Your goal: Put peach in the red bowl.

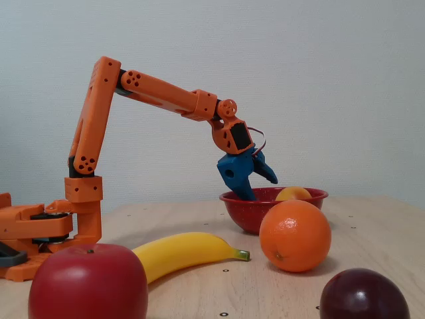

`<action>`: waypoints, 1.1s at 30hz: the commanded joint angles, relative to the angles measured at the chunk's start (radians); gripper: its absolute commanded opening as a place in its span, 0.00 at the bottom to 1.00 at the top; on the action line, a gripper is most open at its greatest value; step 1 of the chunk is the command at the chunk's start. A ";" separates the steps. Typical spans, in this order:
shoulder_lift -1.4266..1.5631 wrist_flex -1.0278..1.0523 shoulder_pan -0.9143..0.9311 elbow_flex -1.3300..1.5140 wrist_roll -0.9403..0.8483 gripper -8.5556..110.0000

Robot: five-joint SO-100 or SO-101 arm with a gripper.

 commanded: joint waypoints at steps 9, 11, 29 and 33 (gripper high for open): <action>0.285 -0.046 0.107 -0.032 -0.021 0.23; 0.310 -0.051 0.120 -0.018 -0.023 0.16; 0.653 -0.011 0.307 0.206 -0.017 0.07; 0.815 0.002 0.345 0.353 0.000 0.07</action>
